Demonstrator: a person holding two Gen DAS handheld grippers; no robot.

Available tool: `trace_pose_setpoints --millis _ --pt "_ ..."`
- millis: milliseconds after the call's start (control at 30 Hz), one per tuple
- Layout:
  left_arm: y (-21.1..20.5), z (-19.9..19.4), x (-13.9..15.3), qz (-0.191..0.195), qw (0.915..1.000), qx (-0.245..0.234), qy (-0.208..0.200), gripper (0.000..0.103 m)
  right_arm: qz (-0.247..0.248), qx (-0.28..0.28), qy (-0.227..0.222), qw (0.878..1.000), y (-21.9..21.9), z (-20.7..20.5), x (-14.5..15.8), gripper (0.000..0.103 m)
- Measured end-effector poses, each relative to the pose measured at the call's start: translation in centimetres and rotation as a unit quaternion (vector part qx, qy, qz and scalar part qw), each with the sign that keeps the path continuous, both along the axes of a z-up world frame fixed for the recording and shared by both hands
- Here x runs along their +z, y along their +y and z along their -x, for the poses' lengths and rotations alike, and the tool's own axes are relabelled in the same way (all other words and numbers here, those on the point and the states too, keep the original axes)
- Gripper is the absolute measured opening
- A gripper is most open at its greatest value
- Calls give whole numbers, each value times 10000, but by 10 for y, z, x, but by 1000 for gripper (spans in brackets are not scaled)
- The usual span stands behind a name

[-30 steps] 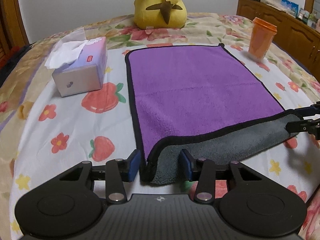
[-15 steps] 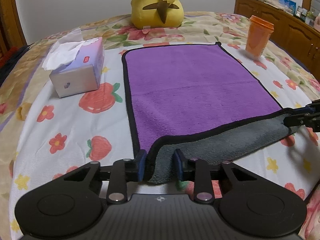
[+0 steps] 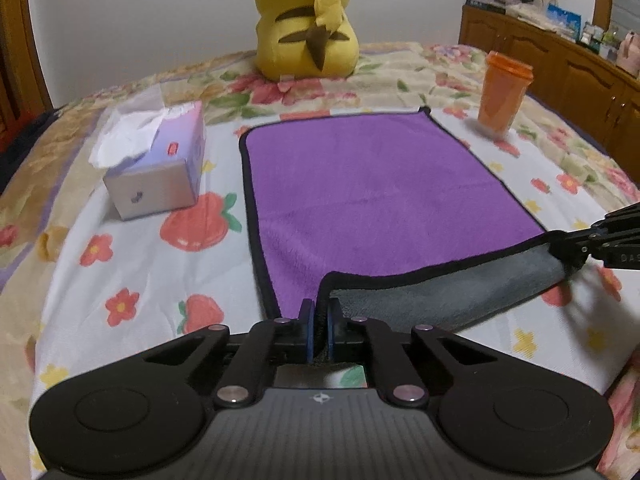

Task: Fold towel

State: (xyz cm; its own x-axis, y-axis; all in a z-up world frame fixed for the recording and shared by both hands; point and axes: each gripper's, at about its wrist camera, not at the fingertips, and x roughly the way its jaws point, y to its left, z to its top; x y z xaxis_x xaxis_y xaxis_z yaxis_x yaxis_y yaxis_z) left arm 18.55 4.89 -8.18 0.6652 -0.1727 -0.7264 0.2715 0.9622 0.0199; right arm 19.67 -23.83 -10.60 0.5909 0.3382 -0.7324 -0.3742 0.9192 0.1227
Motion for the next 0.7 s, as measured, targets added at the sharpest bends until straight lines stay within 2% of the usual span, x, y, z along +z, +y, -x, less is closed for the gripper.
trace_pose_setpoints --millis 300,700 --pt "-2 8 22 121 9990 8 -432 9 -217 -82 -334 9992 -7 -1 14 5" --pt "-1 5 32 252 9976 87 -636 9 -405 -30 -774 9962 -9 -2 36 5"
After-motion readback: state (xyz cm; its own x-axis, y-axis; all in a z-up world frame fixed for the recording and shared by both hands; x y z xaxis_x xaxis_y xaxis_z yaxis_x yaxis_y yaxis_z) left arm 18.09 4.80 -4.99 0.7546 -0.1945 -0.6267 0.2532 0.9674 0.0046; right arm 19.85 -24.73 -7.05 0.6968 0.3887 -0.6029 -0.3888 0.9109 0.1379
